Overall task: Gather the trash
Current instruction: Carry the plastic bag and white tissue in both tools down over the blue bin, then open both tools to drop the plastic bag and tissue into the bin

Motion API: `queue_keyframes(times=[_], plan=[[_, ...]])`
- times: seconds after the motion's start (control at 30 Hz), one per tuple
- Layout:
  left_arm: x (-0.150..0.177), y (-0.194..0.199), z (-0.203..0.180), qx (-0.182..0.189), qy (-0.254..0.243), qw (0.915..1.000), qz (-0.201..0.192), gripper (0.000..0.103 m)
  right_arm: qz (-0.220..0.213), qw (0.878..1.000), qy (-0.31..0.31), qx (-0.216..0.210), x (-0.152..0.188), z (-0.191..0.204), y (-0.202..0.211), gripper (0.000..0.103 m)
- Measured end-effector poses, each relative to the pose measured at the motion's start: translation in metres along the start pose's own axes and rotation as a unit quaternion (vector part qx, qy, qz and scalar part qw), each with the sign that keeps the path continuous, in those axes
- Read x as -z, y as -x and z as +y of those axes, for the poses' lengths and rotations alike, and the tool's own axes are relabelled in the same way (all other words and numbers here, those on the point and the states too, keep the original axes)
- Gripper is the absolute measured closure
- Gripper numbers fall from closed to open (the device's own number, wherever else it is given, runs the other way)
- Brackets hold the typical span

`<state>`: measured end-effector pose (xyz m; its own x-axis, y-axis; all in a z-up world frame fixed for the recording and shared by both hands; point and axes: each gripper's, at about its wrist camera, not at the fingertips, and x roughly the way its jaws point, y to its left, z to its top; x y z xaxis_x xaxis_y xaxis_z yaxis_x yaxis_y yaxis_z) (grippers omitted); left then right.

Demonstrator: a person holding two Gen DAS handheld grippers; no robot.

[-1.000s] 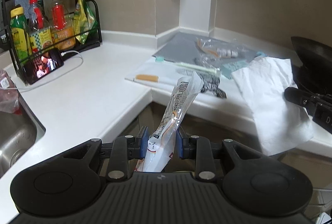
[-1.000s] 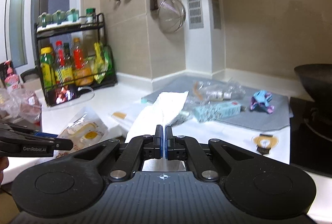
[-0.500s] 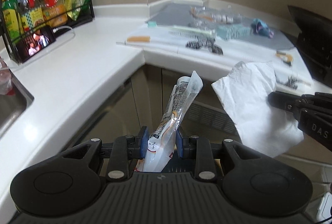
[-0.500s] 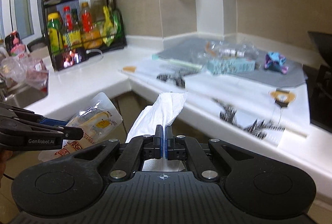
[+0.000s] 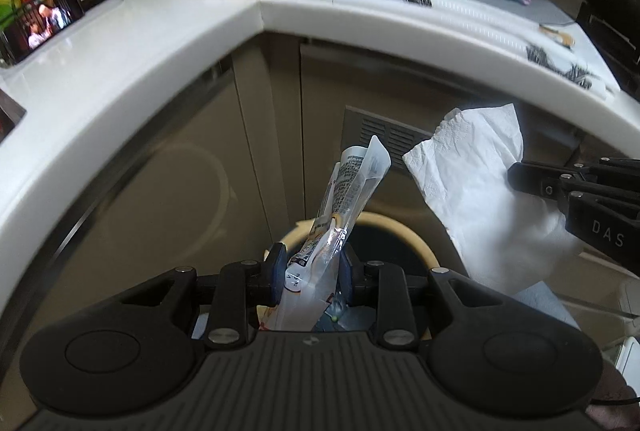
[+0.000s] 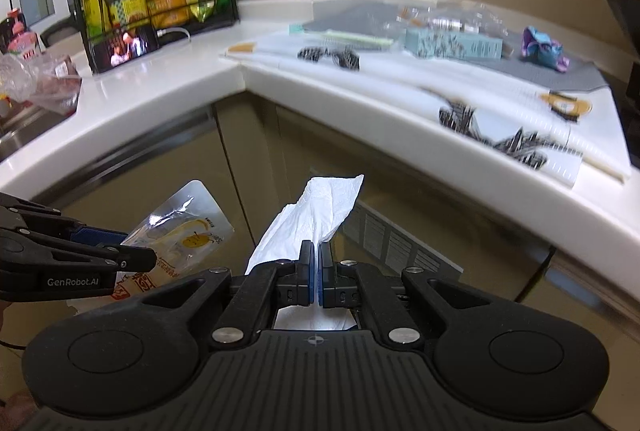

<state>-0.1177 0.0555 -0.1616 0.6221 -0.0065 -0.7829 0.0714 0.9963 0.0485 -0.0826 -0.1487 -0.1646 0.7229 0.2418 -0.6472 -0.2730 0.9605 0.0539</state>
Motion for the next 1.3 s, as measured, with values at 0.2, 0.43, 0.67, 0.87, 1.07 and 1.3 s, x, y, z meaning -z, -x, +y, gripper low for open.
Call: queue_keyframes(times=[0.2,0.43,0.67,0.87,1.07,1.3], plan=[[0.009,-0.019,-0.001,0.002,0.004,0.9998,0.022,0.073,0.023,1.000,0.002,-0.002,0.011,0.002,-0.015,0.101],[0.020,-0.041,0.002,0.004,0.017,0.9987,0.047,0.073,0.051,0.999,-0.001,0.010,0.025,-0.001,-0.035,0.101],[0.024,-0.053,0.002,0.000,0.012,0.9982,0.059,0.073,0.075,0.997,-0.004,0.014,0.034,-0.004,-0.048,0.101],[0.025,-0.064,0.001,0.001,0.011,0.9975,0.070,0.073,0.090,0.996,0.002,0.012,0.038,-0.001,-0.058,0.101],[0.025,-0.080,0.004,0.005,0.020,0.9957,0.090,0.073,0.111,0.994,0.005,0.011,0.043,0.001,-0.072,0.101],[0.023,-0.099,0.009,0.012,0.034,0.9928,0.114,0.073,0.128,0.992,0.001,0.015,0.047,0.000,-0.088,0.101]])
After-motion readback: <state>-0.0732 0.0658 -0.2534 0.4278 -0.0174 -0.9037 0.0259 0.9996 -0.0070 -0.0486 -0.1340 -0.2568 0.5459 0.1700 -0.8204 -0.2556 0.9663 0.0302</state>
